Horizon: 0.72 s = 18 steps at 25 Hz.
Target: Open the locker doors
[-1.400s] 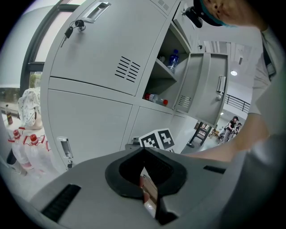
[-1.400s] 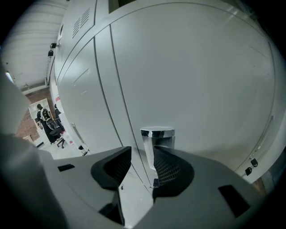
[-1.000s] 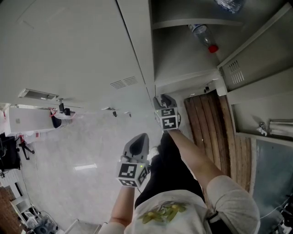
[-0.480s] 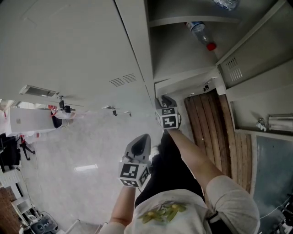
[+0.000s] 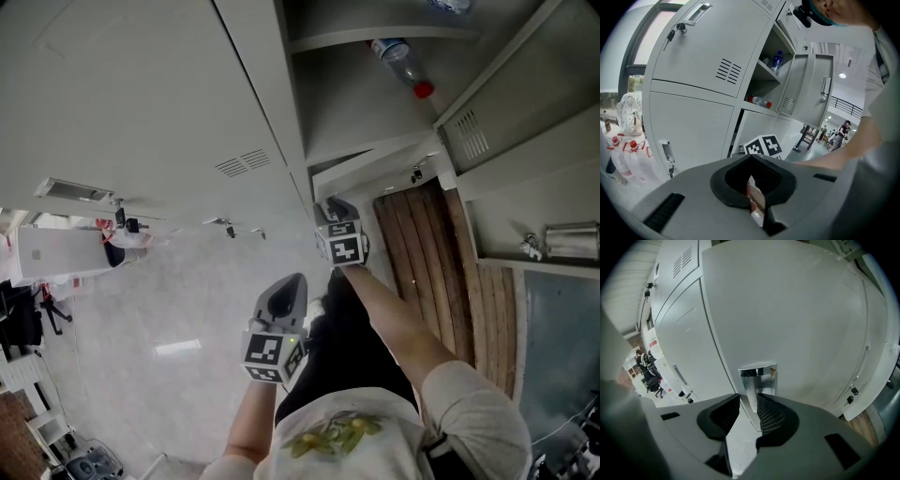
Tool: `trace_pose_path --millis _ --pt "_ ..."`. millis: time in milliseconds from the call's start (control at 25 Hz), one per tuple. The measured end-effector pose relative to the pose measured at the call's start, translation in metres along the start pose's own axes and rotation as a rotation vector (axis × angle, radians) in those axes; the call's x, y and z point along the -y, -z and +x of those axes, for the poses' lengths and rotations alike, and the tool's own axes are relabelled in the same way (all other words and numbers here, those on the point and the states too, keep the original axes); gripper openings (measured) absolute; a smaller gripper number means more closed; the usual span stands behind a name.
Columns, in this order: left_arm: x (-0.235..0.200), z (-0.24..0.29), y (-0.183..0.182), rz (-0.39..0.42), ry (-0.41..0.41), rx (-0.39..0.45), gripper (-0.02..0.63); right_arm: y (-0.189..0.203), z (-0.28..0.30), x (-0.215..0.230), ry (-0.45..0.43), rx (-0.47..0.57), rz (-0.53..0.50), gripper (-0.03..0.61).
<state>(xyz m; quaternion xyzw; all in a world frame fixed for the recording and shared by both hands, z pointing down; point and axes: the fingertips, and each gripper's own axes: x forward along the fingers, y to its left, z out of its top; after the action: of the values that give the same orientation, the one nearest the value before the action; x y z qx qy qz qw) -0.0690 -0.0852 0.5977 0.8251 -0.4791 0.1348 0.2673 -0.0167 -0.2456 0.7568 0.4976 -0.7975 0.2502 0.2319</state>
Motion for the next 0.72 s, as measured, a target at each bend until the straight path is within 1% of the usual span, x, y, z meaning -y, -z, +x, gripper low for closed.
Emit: trace_pose_path --millis 120,320,520,720 --pt "0.003 0.0 0.003 -0.001 0.007 -0.012 0.029 0.004 -0.002 0.0 -0.008 -0.006 0.005 0.132" --pt "0.009 0.0 0.004 0.013 0.018 -0.01 0.029 0.009 -0.01 -0.001 -0.022 -0.017 0.0 0.132" --pt "0.015 0.0 0.003 0.028 0.026 0.008 0.029 0.014 -0.018 -0.003 -0.038 -0.032 -0.013 0.132" --pt "0.023 -0.002 0.008 0.026 0.046 -0.027 0.029 0.02 -0.025 -0.002 -0.05 -0.046 -0.021 0.132"
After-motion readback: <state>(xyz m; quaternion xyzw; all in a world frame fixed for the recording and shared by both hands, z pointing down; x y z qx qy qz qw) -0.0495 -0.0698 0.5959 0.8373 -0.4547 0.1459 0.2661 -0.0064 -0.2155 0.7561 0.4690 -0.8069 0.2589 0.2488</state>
